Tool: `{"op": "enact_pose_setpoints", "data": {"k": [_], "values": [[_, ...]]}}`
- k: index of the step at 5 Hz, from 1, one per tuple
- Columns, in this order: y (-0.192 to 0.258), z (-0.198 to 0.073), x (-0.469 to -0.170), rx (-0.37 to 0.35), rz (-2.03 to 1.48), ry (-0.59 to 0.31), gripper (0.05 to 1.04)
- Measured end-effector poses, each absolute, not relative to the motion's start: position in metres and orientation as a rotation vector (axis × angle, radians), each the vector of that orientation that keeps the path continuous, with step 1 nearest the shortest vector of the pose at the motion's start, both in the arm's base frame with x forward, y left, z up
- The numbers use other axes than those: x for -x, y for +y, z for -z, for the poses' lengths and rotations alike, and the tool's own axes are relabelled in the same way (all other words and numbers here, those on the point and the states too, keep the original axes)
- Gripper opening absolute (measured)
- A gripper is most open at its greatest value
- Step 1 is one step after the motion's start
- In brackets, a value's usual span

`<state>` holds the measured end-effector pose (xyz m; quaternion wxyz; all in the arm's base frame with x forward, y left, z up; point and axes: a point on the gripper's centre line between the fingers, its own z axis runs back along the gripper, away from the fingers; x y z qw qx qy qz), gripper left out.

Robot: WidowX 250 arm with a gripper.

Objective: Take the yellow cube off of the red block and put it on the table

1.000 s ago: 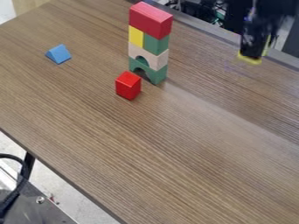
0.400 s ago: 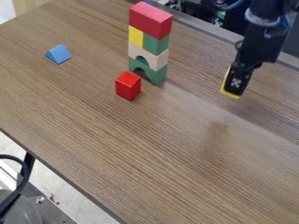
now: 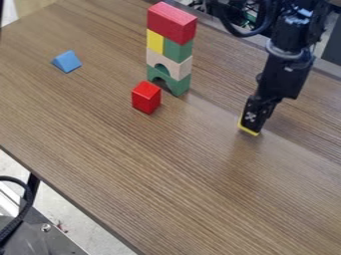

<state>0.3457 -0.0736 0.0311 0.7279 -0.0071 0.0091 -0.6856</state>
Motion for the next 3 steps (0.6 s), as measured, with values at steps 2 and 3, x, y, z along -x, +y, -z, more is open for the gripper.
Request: {"op": "enact_pose_setpoints", "data": {"k": [2,3], "values": [[-0.0701,-0.0297,-0.3457,0.018,1.559,0.025,0.647],[-0.0689,-0.0232,-0.342,0.043,1.559,0.055,0.941]]}}
